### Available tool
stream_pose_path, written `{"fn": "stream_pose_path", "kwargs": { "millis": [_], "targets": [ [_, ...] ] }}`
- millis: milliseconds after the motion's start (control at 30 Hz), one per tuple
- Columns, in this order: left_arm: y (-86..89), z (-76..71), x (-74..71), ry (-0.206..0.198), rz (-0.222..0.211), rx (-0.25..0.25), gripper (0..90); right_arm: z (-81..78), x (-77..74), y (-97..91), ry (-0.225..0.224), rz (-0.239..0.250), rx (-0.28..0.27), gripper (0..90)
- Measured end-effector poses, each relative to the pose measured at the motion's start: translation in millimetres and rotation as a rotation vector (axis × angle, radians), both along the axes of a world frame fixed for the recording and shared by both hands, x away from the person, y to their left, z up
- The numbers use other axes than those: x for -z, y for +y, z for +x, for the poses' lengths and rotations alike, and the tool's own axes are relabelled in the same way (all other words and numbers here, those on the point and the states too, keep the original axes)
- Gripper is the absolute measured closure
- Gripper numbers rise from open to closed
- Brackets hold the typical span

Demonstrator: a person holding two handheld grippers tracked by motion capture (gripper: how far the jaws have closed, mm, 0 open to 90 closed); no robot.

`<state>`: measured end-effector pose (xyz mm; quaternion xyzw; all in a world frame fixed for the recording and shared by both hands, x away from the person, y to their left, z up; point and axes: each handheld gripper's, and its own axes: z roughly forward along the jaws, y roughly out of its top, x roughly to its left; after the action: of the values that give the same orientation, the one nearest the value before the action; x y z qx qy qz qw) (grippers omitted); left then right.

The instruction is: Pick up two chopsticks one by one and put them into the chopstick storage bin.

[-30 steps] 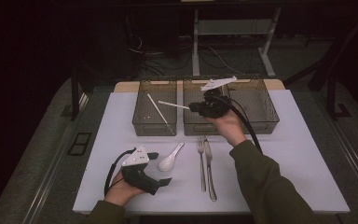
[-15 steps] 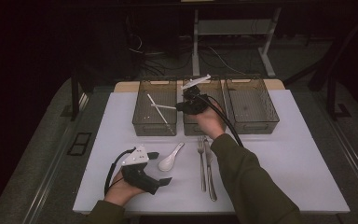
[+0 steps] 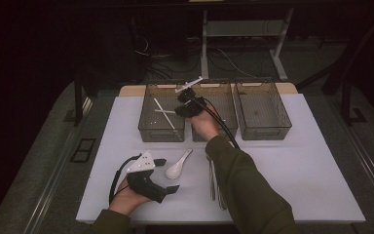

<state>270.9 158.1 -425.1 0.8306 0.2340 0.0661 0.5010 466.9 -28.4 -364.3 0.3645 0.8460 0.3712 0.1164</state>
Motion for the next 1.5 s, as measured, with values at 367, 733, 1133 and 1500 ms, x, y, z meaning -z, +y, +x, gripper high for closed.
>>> {"fn": "stream_pose_path", "kwargs": {
  "millis": [367, 733, 1133, 1500],
  "targets": [
    [0.8, -0.1, -0.2, 0.006, -0.005, 0.000, 0.0, 12.1, 12.0, 21.1, 0.035, -0.027, -0.008, 84.5],
    [1.6, 0.5, -0.1, 0.003, -0.001, 0.000, 0.0, 7.6, 1.5, 12.2, 0.078, 0.033, -0.060, 63.0],
    [0.9, -0.7, 0.0, 0.002, 0.001, -0.006, 0.0, -22.4, -22.5, -18.9, 0.032, 0.066, -0.119, 65.9],
    [0.2, -0.5, 0.5, -0.001, 0.009, -0.004, 0.0, -45.4, -5.8, -38.9, 0.069, 0.025, -0.176, 89.7]
  ]
}}
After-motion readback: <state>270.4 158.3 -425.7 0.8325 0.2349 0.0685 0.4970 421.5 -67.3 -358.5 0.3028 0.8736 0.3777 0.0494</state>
